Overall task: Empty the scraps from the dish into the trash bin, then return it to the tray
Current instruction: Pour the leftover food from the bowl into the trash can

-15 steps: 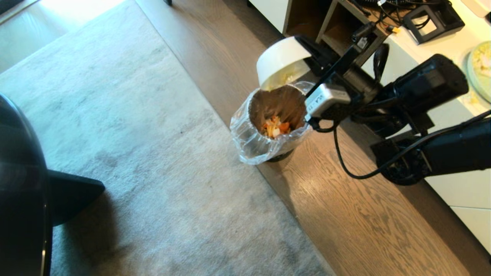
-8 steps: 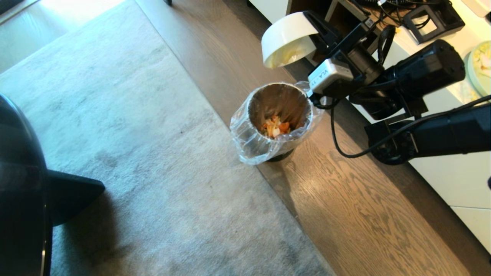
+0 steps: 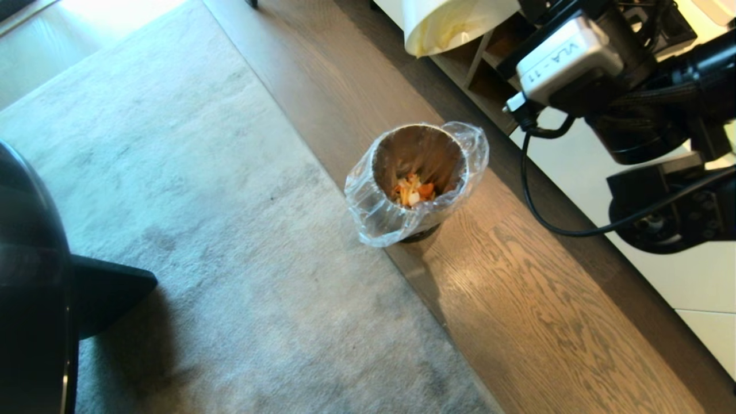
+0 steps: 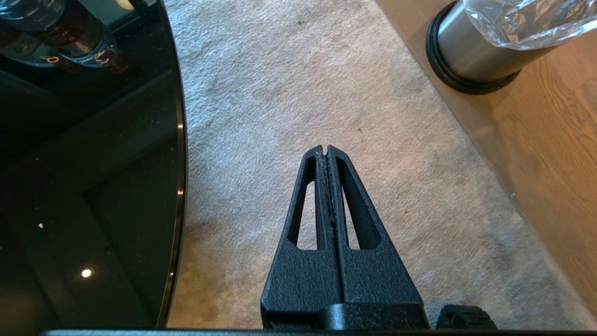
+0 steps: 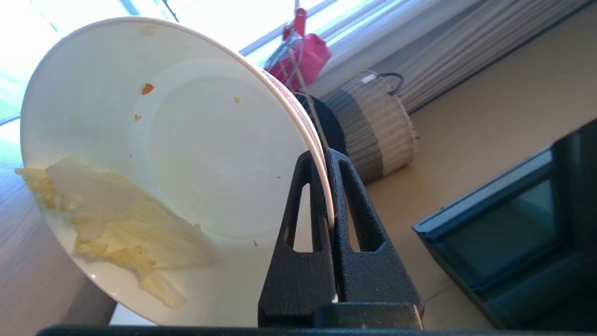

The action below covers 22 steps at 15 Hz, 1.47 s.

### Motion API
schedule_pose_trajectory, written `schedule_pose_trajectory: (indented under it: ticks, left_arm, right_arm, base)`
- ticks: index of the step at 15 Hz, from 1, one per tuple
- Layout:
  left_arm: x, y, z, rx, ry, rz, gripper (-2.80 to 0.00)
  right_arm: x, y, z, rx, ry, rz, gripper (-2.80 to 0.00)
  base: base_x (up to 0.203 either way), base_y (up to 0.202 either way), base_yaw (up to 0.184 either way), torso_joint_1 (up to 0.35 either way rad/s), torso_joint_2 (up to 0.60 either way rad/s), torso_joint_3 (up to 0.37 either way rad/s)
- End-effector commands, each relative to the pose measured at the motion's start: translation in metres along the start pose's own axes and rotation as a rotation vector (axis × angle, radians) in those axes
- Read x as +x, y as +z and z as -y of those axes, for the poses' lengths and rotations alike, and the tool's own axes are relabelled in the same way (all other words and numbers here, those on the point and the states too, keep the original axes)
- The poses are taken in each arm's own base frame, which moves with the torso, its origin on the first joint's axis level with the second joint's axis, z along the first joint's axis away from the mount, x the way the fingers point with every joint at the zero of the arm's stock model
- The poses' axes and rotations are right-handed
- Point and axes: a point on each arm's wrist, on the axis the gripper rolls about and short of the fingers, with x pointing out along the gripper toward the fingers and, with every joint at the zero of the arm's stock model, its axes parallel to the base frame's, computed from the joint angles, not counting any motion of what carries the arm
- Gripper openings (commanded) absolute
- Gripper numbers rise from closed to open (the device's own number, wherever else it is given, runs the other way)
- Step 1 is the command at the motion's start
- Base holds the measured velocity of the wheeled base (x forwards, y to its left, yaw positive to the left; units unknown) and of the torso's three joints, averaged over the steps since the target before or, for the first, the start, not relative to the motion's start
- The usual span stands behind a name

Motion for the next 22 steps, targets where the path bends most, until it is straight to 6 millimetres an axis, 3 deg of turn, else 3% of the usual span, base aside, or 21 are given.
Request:
schedule_pose_trajectory:
  ticks: [1,3,9,13,18,21,22]
  left_arm:
    - [0.000,0.000,0.000,-0.001,0.001,0.001,-2.80]
    - [0.000,0.000,0.000,-0.001,0.001,0.001,-2.80]
    - [0.000,0.000,0.000,-0.001,0.001,0.001,-2.80]
    - [0.000,0.000,0.000,-0.001,0.001,0.001,-2.80]
    - [0.000,0.000,0.000,-0.001,0.001,0.001,-2.80]
    - [0.000,0.000,0.000,-0.001,0.001,0.001,-2.80]
    - [0.000,0.000,0.000,-0.001,0.001,0.001,-2.80]
  right_arm:
    - [-0.003,0.009,0.025,-0.033,-0.061,0.016,-2.80]
    - [-0.011,0.012,0.019,-0.011,-0.020,0.005,-2.80]
    - [0.011,0.009,0.057,-0.069,-0.173,0.006,-2.80]
    - [-0.005,0.013,0.043,-0.020,-0.095,-0.026,-2.80]
    - [0.001,0.013,0.056,-0.032,-0.140,-0.017,-2.80]
    - [0.012,0.014,0.076,-0.057,-0.215,0.007,-2.80]
    - [0.009,0.017,0.072,-0.044,-0.199,0.010,-2.80]
  base:
    - [0.000,0.000,0.000,0.000,0.00,0.000]
    - [0.000,0.000,0.000,0.000,0.00,0.000]
    - [0.000,0.000,0.000,0.000,0.00,0.000]
    - [0.000,0.000,0.000,0.000,0.00,0.000]
    - [0.000,0.000,0.000,0.000,0.00,0.000]
    - [0.000,0.000,0.000,0.000,0.00,0.000]
    - [0.000,0.000,0.000,0.000,0.00,0.000]
